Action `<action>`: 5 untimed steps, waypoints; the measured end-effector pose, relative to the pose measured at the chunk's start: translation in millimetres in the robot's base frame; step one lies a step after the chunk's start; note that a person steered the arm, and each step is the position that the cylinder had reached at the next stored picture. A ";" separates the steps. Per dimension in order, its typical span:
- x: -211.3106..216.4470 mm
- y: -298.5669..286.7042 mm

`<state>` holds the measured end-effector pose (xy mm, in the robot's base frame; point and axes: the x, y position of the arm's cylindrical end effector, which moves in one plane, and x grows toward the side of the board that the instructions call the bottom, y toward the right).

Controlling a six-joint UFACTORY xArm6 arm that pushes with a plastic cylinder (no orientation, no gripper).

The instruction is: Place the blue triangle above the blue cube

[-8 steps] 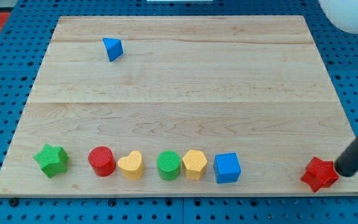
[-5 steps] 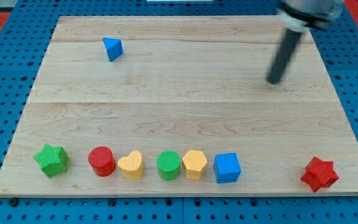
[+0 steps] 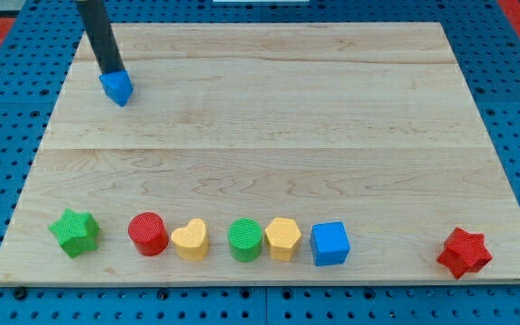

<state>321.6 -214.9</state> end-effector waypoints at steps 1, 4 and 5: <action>27.7 -16.2; 75.6 131.1; 101.2 123.1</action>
<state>422.8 -91.7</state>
